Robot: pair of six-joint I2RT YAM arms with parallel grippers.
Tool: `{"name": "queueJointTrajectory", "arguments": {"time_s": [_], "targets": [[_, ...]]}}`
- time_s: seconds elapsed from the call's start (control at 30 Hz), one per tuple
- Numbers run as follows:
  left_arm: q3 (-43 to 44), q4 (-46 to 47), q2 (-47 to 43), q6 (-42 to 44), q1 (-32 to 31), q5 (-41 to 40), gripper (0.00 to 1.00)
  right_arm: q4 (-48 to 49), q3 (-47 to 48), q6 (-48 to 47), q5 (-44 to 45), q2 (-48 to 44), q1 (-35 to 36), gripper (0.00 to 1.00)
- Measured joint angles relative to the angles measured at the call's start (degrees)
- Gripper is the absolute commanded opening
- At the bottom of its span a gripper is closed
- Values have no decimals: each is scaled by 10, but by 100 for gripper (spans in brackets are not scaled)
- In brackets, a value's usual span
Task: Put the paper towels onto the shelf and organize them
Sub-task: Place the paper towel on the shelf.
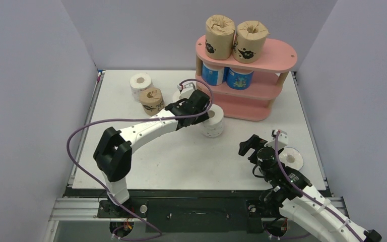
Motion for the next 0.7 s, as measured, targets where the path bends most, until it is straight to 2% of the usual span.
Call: {"name": "queueJointTrajectory", "arguments": {"time_s": [0.23, 0.7], "targets": [[48, -41, 57, -59, 17, -39, 0, -8, -7, 5, 11, -18, 0, 89], [130, -50, 104, -79, 39, -69, 0, -12, -12, 6, 13, -10, -3, 89]]}}
